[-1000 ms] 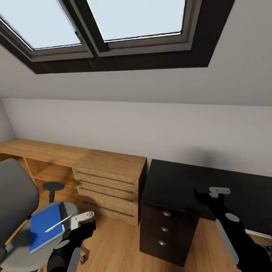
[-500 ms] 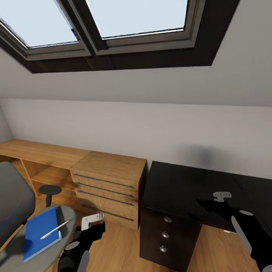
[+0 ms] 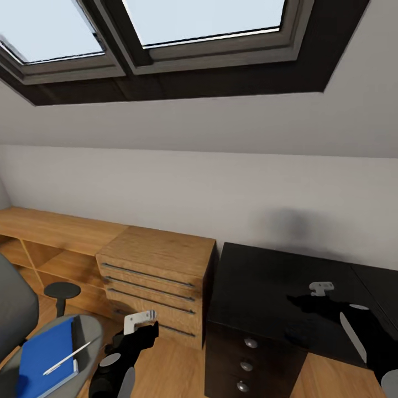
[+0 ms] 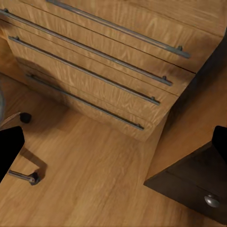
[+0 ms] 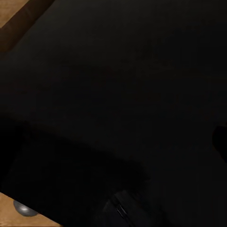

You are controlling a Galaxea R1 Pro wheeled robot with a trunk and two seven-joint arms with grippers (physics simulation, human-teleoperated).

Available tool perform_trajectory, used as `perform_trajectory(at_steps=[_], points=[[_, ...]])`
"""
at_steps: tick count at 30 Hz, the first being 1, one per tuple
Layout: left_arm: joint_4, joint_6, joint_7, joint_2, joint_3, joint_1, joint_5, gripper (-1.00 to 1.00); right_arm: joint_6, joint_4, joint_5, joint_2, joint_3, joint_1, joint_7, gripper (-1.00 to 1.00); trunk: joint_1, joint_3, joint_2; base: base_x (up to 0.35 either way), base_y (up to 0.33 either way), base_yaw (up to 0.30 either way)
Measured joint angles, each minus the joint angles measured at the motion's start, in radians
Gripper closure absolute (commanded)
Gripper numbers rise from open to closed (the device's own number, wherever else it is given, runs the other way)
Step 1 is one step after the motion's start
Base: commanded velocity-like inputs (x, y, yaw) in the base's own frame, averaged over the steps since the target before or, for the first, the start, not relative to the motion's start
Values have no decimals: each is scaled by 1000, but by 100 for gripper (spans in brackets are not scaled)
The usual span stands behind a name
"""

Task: In the bedroom, organize the workspace by keeping the computer under the desk, ensuring the monitor is on the desk, placing the keyboard on the desk next to the monitor, placing the mouse on the desk next to the keyboard, moving the folder from the swivel chair onto the desk next to the mouse, stacking the notebook on top of the folder with the pen on top of the notebook, and positioning the swivel chair next to the desk.

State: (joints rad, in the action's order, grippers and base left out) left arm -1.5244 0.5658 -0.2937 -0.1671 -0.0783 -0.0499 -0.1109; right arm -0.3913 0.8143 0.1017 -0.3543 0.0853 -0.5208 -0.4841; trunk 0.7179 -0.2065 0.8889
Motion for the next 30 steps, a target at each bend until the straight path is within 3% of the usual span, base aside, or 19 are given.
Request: perform_trajectory(at_steps=[4,8,13,30], points=[[-16,0,0,0,-1,0,0,-100,-4,-1,-49,1,-6,0,-22,-100,0,0,0,49,0,0],[-66,3,0,-3,-14,1,-3,-100,-11,-6,-144,0,-51,0,-90,-100,8,-6,14,7,0,0],[-72,4,-1,-3,-19,2,-3,-100,-14,-9,-176,-3,-56,0,-102,-100,27,-22,49,1,0,0],[-63,5,-5,1,-25,2,-2,-100,-14,-10,-181,-5,-55,0,-122,-100,35,-28,63,0,-10,0]])
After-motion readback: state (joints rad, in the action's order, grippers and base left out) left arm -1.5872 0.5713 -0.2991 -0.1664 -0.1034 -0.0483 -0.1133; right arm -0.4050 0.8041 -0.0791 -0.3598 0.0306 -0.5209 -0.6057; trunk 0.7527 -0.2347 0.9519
